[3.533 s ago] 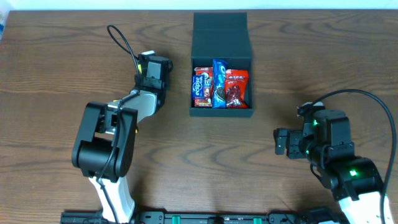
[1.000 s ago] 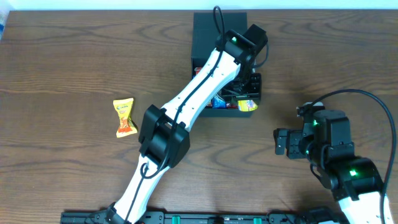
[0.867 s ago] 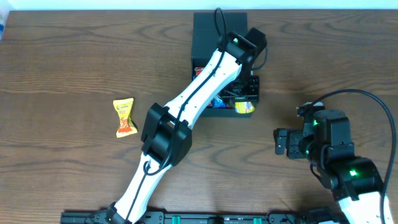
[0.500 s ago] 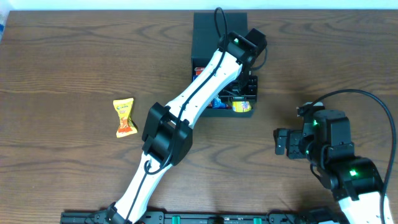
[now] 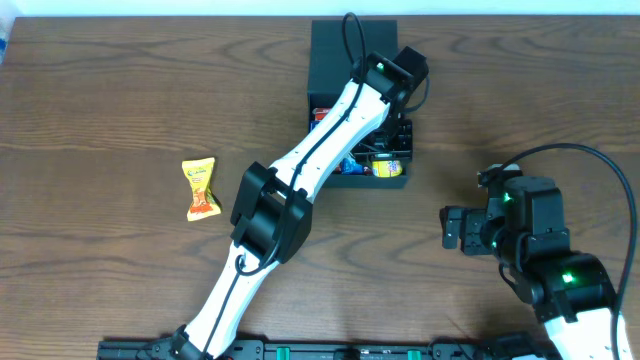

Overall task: Pack container
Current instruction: 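Carry the Mentos roll right and lower it into the black box, then open the left gripper and withdraw it from the box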

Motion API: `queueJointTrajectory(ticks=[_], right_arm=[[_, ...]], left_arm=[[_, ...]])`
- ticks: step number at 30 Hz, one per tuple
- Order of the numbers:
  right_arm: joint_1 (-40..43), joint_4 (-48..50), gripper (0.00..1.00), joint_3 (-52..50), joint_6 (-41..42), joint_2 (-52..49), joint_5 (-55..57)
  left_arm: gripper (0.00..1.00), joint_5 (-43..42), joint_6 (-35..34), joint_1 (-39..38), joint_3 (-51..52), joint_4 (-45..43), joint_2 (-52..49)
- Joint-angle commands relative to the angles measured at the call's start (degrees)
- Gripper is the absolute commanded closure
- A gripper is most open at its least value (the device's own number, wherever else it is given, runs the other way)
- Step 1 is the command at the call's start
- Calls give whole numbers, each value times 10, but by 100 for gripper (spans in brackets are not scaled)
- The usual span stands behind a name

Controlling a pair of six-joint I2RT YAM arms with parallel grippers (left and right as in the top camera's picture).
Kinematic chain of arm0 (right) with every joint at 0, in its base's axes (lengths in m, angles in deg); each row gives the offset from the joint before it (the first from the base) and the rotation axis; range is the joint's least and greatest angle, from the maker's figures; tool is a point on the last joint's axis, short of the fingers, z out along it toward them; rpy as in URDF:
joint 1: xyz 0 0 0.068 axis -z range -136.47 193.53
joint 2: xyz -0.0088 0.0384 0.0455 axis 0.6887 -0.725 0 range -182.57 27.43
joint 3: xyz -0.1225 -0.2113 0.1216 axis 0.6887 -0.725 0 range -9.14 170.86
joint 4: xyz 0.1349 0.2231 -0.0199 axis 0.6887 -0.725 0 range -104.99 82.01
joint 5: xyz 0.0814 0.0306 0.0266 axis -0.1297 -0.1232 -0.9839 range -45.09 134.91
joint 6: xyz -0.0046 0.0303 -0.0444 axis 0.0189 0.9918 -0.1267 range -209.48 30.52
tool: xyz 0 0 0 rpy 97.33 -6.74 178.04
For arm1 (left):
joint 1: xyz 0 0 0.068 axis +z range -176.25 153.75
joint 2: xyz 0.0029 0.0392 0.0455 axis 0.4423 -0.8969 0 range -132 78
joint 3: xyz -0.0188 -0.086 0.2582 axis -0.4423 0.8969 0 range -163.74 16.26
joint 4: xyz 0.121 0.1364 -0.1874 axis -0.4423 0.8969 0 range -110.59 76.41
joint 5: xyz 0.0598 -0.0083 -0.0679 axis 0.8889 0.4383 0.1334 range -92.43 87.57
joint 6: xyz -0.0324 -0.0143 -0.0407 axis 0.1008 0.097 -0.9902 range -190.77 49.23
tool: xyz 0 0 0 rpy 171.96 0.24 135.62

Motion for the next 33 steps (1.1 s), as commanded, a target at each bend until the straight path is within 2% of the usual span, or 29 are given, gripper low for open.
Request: queueJointTrajectory(ticks=[1, 3, 5, 11, 13, 18, 25, 29, 33], right_arm=[[5, 1, 1, 2, -8, 0, -2], [5, 1, 1, 2, -8, 0, -2], [5, 1, 1, 2, -8, 0, -2], [5, 1, 1, 2, -8, 0, -2], [5, 1, 1, 2, -8, 0, -2], [5, 1, 1, 2, -8, 0, -2], [5, 1, 1, 2, -8, 0, -2], [5, 1, 1, 2, -8, 0, -2], [5, 1, 1, 2, -8, 0, -2]], left_arm=[[71, 4, -5, 1, -9, 0, -2], [67, 4, -5, 1, -9, -1, -2], [60, 4, -5, 1, -9, -2, -2], [50, 4, -5, 1, -9, -2, -2], [42, 4, -5, 0, -9, -2, -2], [33, 4, -4, 0, -9, -2, -2], [32, 4, -4, -2, -9, -8, -2], [19, 4, -4, -3, -9, -8, -1], [16, 4, -1, -3, -12, -7, 9]])
